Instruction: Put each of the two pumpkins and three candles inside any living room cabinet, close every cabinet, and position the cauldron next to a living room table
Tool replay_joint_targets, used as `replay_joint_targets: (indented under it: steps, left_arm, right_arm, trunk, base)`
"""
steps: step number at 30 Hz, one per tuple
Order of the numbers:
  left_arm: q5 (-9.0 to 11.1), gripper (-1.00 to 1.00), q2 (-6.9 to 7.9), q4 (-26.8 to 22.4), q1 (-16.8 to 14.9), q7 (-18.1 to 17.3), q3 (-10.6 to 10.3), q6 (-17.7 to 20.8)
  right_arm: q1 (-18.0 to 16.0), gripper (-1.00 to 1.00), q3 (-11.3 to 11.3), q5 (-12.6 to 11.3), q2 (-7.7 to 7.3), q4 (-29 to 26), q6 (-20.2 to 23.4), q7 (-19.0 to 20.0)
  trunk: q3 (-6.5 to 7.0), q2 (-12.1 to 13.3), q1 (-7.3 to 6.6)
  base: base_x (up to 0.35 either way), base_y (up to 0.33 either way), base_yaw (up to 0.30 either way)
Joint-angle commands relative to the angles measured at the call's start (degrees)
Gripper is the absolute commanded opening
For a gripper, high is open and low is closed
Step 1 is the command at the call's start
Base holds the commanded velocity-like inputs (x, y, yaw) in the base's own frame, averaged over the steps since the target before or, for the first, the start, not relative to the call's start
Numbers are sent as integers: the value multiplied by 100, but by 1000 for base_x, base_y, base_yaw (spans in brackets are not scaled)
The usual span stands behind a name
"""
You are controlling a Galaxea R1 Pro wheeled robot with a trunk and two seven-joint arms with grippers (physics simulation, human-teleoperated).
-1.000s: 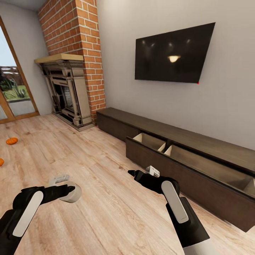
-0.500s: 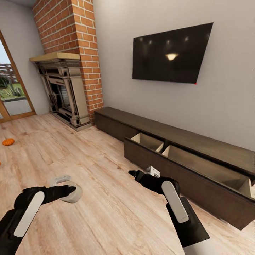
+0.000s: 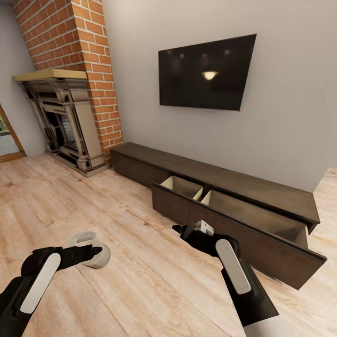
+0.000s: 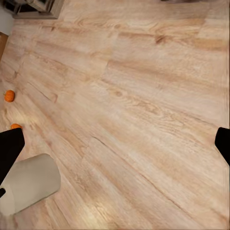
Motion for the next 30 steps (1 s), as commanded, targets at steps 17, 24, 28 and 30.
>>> replay_joint_targets:
  steps: [17, 24, 28, 30]
  left_arm:
    - [61, -100, 2, 3, -1, 57, -64, 20]
    - [61, -100, 2, 3, -1, 59, -79, 13]
    - [60, -100, -2, 3, -1, 60, -98, 13]
    - [67, -100, -2, 3, -1, 61, -135, 13]
  right_arm:
    - [-5, 100, -2, -70, -95, 125, -3, -46]
    - [-1, 100, -3, -114, -125, 150, -3, -25]
    - [-4, 100, -2, -116, -133, 158, -3, -24]
    - [-5, 100, -2, -117, -153, 161, -12, -29]
  trunk:
    - [300, 681, -375]
    - [426, 962, -529]
    - [497, 1122, -616]
    - [533, 1202, -660]
  base:
    - [0, 0, -284]
    - [0, 0, -284]
    - [0, 0, -284]
    - [0, 0, -284]
